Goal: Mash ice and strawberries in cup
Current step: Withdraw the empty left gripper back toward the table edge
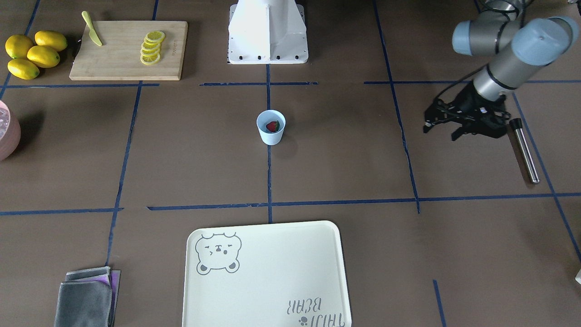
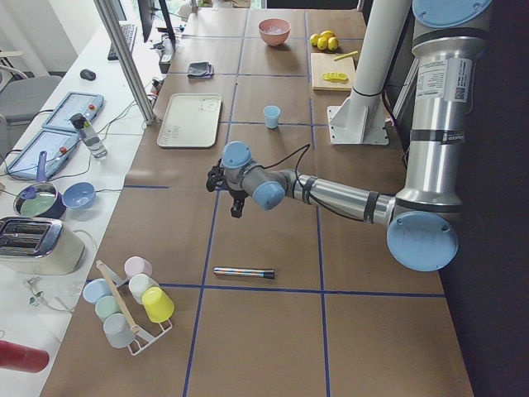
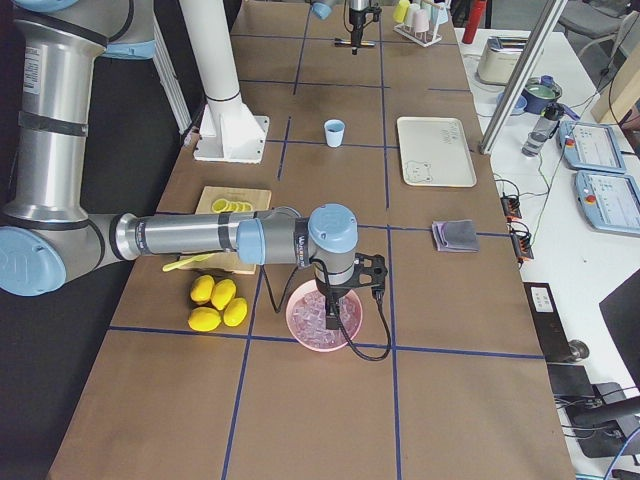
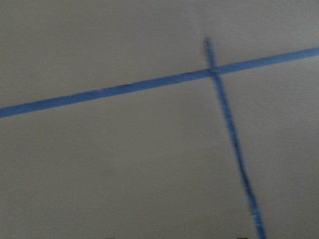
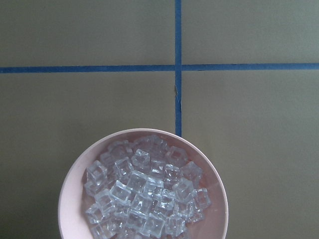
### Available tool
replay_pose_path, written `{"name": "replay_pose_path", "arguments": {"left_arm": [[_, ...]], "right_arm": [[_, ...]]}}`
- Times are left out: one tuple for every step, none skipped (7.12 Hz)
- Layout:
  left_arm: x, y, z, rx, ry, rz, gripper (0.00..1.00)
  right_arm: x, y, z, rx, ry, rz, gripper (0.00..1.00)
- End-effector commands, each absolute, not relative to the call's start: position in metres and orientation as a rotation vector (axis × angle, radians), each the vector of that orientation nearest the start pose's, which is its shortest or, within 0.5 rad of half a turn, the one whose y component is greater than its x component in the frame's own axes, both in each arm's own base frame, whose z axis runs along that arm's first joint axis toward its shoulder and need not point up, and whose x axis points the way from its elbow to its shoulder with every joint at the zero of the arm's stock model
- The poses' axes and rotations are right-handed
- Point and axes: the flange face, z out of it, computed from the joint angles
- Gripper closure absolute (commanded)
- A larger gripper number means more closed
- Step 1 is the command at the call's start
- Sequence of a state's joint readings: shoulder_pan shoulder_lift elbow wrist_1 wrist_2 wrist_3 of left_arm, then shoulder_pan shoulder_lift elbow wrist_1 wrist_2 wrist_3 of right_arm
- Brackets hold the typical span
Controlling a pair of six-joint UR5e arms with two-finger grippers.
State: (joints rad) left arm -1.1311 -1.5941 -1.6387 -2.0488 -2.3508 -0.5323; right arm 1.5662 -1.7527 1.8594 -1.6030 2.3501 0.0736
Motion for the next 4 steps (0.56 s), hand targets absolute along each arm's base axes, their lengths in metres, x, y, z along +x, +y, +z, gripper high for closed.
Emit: {"name": "replay_pose_path", "arguments": {"left_arm": [[0.091,-0.518,0.646,0.068,0.854,0.046,0.15],[0.093,-0.536,0.652,0.071,0.817,0.028,0.14],[0.096,-0.549,0.67,0.072,0.766,0.023,0.14],[0.1,-0.554,0.674,0.065,0.761,0.019,0.13]], "right_arm": [[0.061,-0.418,0.6,0.044,-0.781,0.035,0.0],[0.061,-0.418,0.599,0.047,-0.781,0.034,0.0],[0.061,-0.418,0.598,0.048,-0.783,0.033,0.0],[0.061,-0.418,0.598,0.048,-0.784,0.033,0.0]]}}
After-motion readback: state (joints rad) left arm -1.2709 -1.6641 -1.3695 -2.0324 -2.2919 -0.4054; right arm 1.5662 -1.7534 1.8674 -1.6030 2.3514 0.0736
